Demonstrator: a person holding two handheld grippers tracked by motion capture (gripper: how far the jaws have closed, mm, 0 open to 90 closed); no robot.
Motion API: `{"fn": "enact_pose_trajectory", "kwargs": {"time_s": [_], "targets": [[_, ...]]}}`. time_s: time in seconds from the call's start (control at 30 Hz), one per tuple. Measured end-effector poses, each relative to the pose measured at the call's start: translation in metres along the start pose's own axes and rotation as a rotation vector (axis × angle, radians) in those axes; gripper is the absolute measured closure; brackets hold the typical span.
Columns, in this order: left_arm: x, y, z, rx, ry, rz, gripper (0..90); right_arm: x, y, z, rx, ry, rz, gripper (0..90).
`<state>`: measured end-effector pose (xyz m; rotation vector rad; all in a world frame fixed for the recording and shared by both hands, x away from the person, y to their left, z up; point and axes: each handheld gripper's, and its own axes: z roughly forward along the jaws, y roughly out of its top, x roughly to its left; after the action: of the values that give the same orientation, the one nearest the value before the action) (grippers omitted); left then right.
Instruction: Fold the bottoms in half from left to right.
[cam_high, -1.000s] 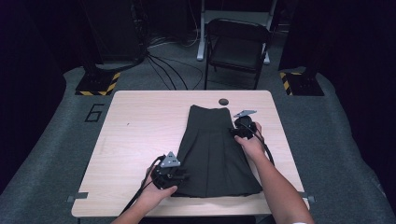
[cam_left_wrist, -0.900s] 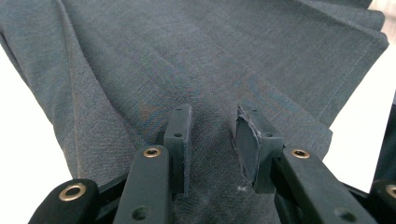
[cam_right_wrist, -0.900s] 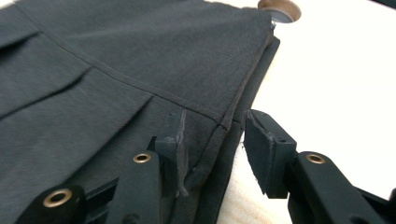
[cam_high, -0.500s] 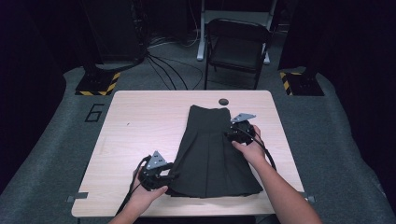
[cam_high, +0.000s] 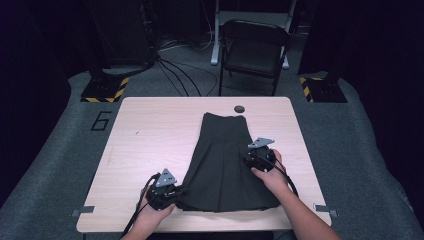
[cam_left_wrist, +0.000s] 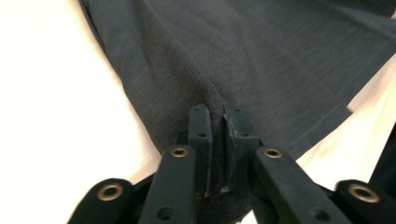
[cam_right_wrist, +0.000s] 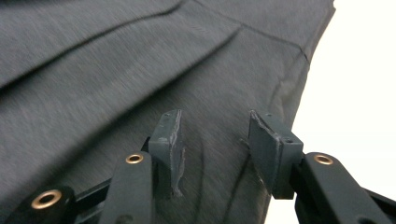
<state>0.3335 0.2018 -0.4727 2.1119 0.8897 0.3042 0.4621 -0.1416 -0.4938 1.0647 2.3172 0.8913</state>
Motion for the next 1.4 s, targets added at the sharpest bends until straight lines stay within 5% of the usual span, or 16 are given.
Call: {"fn": "enact_pose_trajectory", "kwargs": {"time_s": [0.17, 0.43, 0.63, 1.03, 1.4], "targets": [[-0.007, 0.012, -0.002, -0.021, -0.005, 0.029, 83.7, -0.005, -0.009, 0.004, 0.008, 0.026, 0.053, 54.6], [-0.023, 0.009, 0.029, 0.100, -0.065, 0.088, 77.8, -0.010, -0.016, 0.007, 0.015, 0.048, 0.100, 54.8], [-0.027, 0.003, 0.044, 0.155, -0.053, 0.129, 73.1, -0.016, -0.020, 0.003, 0.011, 0.053, 0.104, 54.7], [-0.018, -0.002, 0.047, 0.131, -0.128, 0.063, 66.8, -0.012, -0.030, -0.005, 0.030, 0.025, 0.094, 55.8], [-0.015, 0.007, 0.023, 0.079, -0.177, 0.025, 52.6, -0.005, -0.031, -0.031, -0.009, 0.002, 0.083, 55.2]]}}
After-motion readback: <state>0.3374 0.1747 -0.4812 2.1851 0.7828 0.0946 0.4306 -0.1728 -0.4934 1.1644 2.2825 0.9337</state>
